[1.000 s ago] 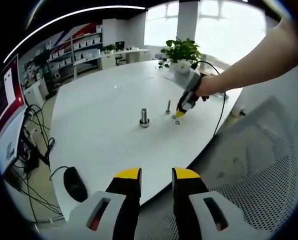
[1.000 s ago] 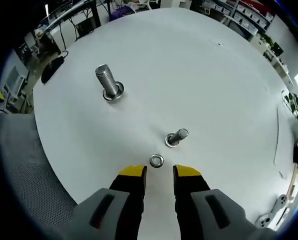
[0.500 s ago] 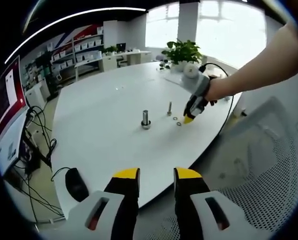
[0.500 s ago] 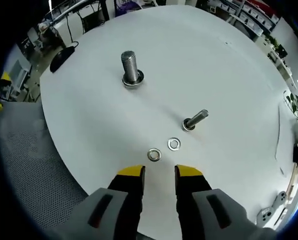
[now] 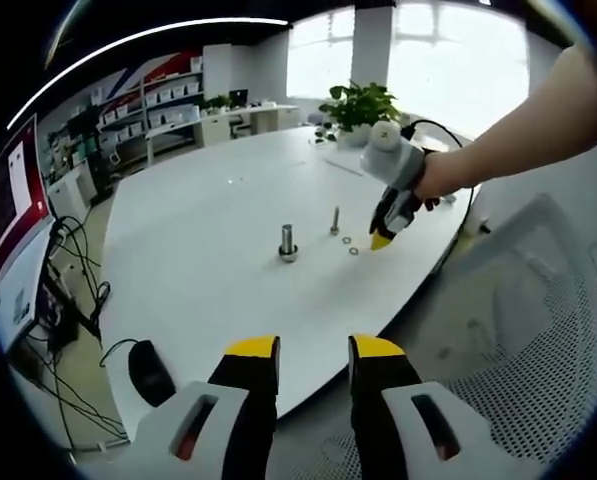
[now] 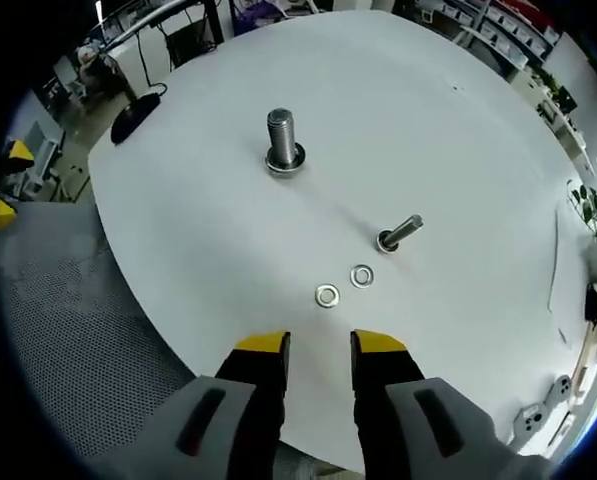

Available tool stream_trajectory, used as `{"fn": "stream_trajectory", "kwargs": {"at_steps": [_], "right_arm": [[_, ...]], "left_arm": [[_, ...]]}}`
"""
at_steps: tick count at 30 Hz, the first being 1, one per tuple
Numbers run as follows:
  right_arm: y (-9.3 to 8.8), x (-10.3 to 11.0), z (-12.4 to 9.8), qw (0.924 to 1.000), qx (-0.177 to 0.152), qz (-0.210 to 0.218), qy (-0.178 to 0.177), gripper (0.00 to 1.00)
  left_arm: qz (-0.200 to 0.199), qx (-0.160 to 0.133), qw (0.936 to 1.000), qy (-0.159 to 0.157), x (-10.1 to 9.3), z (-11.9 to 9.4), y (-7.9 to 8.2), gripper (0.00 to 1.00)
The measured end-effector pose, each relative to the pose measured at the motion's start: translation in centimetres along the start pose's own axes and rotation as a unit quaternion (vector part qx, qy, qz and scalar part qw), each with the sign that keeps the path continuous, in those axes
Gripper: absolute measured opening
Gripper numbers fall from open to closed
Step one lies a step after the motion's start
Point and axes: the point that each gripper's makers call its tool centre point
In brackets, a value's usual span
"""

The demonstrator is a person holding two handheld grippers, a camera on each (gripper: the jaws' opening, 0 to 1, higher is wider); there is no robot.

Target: Place the washer onto the threaded stud by aligning its center hole with the stud, sliding it down to the base, and recovering from edge contact or off-axis alignment until the washer reaches the visible bottom stop.

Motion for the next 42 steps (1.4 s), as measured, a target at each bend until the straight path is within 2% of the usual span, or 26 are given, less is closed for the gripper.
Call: {"fn": "stream_trajectory", "kwargs": {"at_steps": [4, 7, 13, 20, 28, 31, 34, 42], "right_arm": [[-0.6, 0.3, -0.2, 0.9999, 0.007, 0.01, 0.002, 0.27], [-0.2, 0.3, -0.5, 0.9997, 0.001, 0.023, 0.004, 0.27], [0.3, 0.9, -0.6, 0.9999, 0.005, 0.011, 0.002, 0.27], [0.4, 0.7, -0.7, 0.9999, 0.013, 0.003, -0.005, 0.27], [1.4, 0.8, 0.2, 0.9999, 0.013, 0.003, 0.0, 0.27], [1.2, 0.9, 0.8, 0.9997, 0.019, -0.016, 0.003, 0.27], [0.8, 0.4, 1.3, 0.9996, 0.024, -0.012, 0.01, 0.27], [1.6, -0.5, 1.8, 0.9995, 0.0, -0.017, 0.028, 0.27]], "left_arm": [[-0.002, -0.004, 1.0, -0.001, 0.0, -0.1, 0.1, 0.25], [-0.002, -0.009, 1.0, -0.001, 0.0, -0.2, 0.3, 0.25], [-0.004, -0.017, 0.9998, -0.008, -0.2, -0.3, 0.5, 0.25], [-0.003, -0.021, 0.9998, -0.008, -0.2, -0.4, 0.6, 0.25], [-0.001, -0.023, 0.9996, -0.015, -0.5, -0.3, 0.8, 0.25], [-0.005, -0.022, 0.9997, -0.013, -0.4, -0.3, 0.8, 0.25], [-0.015, -0.029, 0.9994, -0.009, 0.0, -0.5, 1.0, 0.24], [-0.02, -0.011, 0.9997, 0.002, 0.3, -0.1, 0.4, 0.24]]}}
Point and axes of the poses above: the point that each gripper's makers call its tool centre point, and the gripper's own axes: z roughly forward along the fingers, x roughly to its left, y roughly out of its top, and after that the axes turned 10 degrees about x, right-handed
